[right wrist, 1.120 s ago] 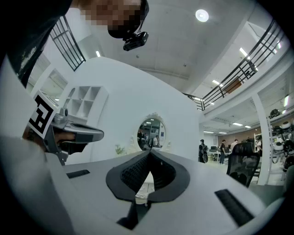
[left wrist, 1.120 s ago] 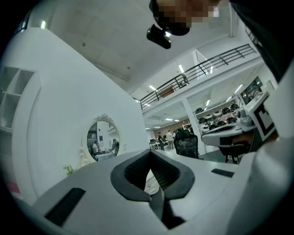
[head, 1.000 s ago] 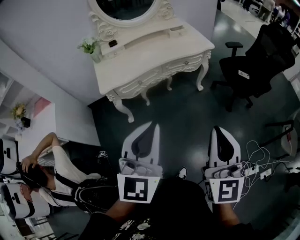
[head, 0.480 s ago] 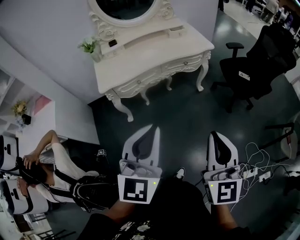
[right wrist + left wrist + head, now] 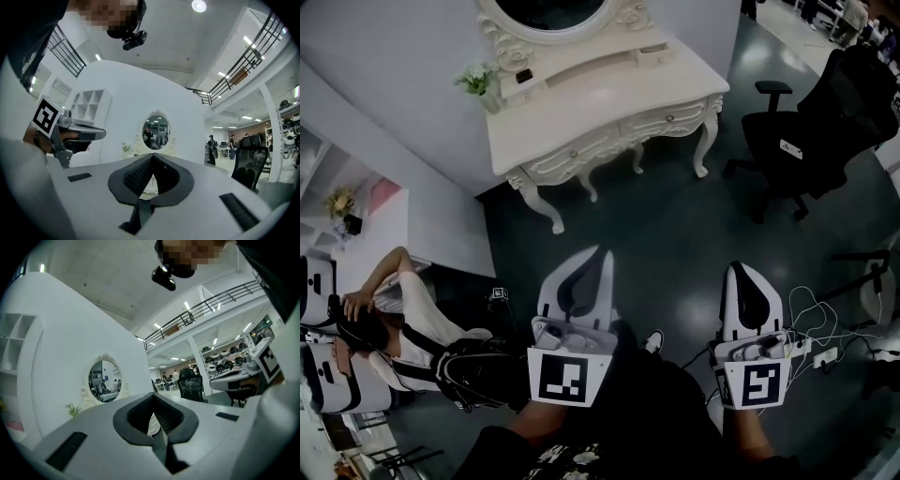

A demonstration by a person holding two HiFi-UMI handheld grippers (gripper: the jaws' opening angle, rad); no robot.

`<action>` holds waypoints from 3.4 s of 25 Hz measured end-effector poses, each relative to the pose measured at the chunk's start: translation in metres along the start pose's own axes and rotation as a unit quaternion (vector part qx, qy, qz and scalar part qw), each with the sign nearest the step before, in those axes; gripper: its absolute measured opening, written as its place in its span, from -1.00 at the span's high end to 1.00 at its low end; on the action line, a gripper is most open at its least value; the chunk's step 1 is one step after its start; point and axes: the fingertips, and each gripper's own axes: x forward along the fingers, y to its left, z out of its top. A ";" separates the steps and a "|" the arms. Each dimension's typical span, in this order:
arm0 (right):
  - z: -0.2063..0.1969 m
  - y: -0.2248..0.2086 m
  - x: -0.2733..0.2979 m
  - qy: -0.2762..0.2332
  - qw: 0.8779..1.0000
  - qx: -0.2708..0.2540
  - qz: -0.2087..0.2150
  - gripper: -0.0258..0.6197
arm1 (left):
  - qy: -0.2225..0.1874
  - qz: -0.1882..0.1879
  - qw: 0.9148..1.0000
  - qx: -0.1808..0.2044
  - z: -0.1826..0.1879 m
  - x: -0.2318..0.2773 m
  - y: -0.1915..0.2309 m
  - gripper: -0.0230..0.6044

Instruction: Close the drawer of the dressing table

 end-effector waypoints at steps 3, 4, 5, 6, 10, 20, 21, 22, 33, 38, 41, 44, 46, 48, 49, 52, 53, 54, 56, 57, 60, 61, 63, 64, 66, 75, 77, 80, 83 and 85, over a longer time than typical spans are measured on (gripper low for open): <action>-0.002 -0.003 0.004 0.002 1.000 -0.003 0.005 0.92 | -0.004 0.008 1.000 0.001 0.000 0.003 0.003 0.92; -0.002 -0.004 0.005 0.001 1.000 -0.004 0.005 0.92 | -0.005 0.010 1.000 0.002 0.001 0.005 0.004 0.92; -0.002 -0.006 0.007 0.000 1.000 -0.003 0.004 0.92 | -0.006 0.011 1.000 0.003 0.001 0.007 0.005 0.92; -0.002 -0.007 0.010 -0.002 1.000 -0.002 0.002 0.92 | -0.007 0.012 1.000 0.004 0.001 0.009 0.006 0.92; -0.003 -0.014 0.022 0.004 1.000 -0.007 -0.001 0.92 | -0.008 0.010 1.000 0.008 0.001 0.022 0.011 0.92; -0.008 -0.028 0.068 0.002 1.000 -0.014 -0.005 0.92 | -0.009 0.005 1.000 0.008 -0.003 0.069 0.033 0.92; -0.010 -0.029 0.073 0.004 1.000 -0.013 -0.004 0.92 | -0.005 0.004 1.000 0.010 -0.005 0.074 0.035 0.92; -0.011 -0.031 0.079 0.005 1.000 -0.012 -0.004 0.92 | -0.002 0.004 1.000 0.012 -0.006 0.080 0.039 0.92; -0.006 -0.042 0.148 -0.015 1.000 -0.025 0.000 0.92 | -0.009 0.002 1.000 0.003 -0.013 0.136 0.076 0.92; -0.014 -0.053 0.171 0.020 0.999 -0.023 -0.026 0.92 | -0.003 -0.006 1.000 0.003 -0.016 0.161 0.092 0.92; -0.015 -0.061 0.188 0.032 0.998 -0.027 -0.046 0.92 | -0.007 -0.016 1.000 0.009 -0.014 0.178 0.103 0.92; -0.010 -0.063 0.208 0.021 0.998 -0.015 -0.052 0.92 | -0.008 -0.024 1.000 0.003 -0.015 0.196 0.117 0.92; -0.006 -0.064 0.222 0.008 0.998 -0.014 -0.057 0.92 | -0.013 -0.031 0.999 -0.001 -0.015 0.208 0.125 0.92; -0.005 -0.065 0.235 0.003 0.998 -0.020 -0.065 0.92 | -0.017 -0.045 0.999 -0.004 -0.018 0.219 0.132 0.92; -0.005 -0.064 0.241 0.003 0.997 -0.023 -0.068 0.92 | -0.017 -0.051 0.999 -0.006 -0.019 0.225 0.136 0.92; -0.004 -0.062 0.260 0.002 0.997 -0.028 -0.069 0.92 | -0.019 -0.062 0.998 -0.012 -0.023 0.241 0.149 0.92; -0.005 -0.062 0.264 0.002 0.997 -0.028 -0.072 0.92 | -0.021 -0.065 0.998 -0.012 -0.024 0.246 0.153 0.92; -0.006 -0.063 0.268 0.002 0.997 -0.028 -0.077 0.92 | -0.022 -0.068 0.997 -0.011 -0.026 0.250 0.156 0.92; -0.009 -0.066 0.273 0.003 0.996 -0.025 -0.090 0.92 | -0.019 -0.075 0.997 -0.012 -0.031 0.258 0.163 0.92; -0.010 -0.067 0.275 0.003 0.995 -0.024 -0.094 0.92 | -0.016 -0.078 0.997 -0.014 -0.035 0.262 0.167 0.92; -0.016 -0.069 0.279 0.009 0.994 -0.024 -0.107 0.92 | -0.015 -0.085 0.996 -0.016 -0.042 0.271 0.173 0.92; -0.018 -0.070 0.280 0.010 0.993 -0.023 -0.114 0.92 | -0.016 -0.088 0.996 -0.016 -0.044 0.273 0.174 0.92; -0.021 -0.072 0.282 0.014 0.992 -0.021 -0.122 0.92 | -0.017 -0.093 0.995 -0.018 -0.047 0.278 0.177 0.92; -0.021 -0.072 0.284 0.014 0.992 -0.020 -0.123 0.92 | -0.017 -0.095 0.995 -0.021 -0.048 0.280 0.178 0.92; -0.017 -0.070 0.289 0.009 0.992 -0.024 -0.123 0.92 | -0.021 -0.097 0.995 -0.027 -0.049 0.286 0.181 0.92; -0.017 -0.088 0.319 0.003 0.992 -0.040 -0.123 0.92 | -0.027 -0.088 0.995 -0.025 -0.051 0.312 0.193 0.92; -0.017 -0.093 0.330 0.000 0.992 -0.040 -0.118 0.92 | -0.029 -0.082 0.996 -0.025 -0.048 0.321 0.197 0.92; -0.021 -0.104 0.344 -0.002 0.993 -0.037 -0.114 0.92 | -0.031 -0.081 0.996 -0.015 -0.046 0.337 0.198 0.92; -0.026 -0.115 0.359 -0.002 0.993 -0.031 -0.110 0.92 | -0.027 -0.081 0.996 -0.010 -0.048 0.356 0.197 0.92; -0.030 -0.123 0.371 0.002 0.994 -0.030 -0.103 0.92 | -0.025 -0.077 0.997 -0.012 -0.049 0.369 0.199 0.92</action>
